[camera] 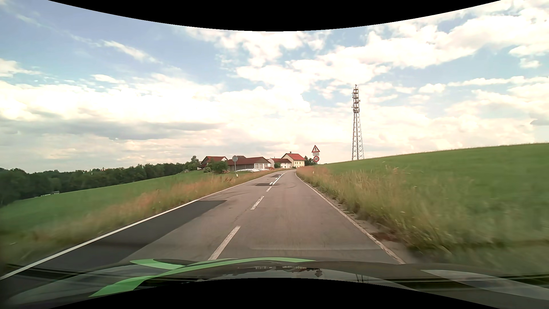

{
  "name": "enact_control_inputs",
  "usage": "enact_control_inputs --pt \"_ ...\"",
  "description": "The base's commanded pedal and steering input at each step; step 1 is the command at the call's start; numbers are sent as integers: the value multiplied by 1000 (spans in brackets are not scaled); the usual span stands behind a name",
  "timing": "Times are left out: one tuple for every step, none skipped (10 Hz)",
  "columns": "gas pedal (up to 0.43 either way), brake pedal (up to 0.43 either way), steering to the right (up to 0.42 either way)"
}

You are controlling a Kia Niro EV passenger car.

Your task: Follow the waypoints while adhering to traffic rules and regulations

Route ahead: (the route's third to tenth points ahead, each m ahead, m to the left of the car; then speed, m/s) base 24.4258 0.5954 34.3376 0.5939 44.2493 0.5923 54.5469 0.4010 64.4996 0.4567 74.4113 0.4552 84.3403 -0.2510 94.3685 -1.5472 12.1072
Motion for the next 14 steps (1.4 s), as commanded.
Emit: enact_control_inputs --pt "110 0 -1" --pt "110 0 -2" --pt "118 0 -3" --pt "138 0 -3" --pt "169 0 -4" --pt "197 0 -4" --pt "197 0 -4" --pt "197 0 -4" --pt "197 0 -4" --pt "197 0 -5" --pt "197 0 -5" --pt "197 0 -5" --pt "197 0 -6" --pt "197 0 -6"
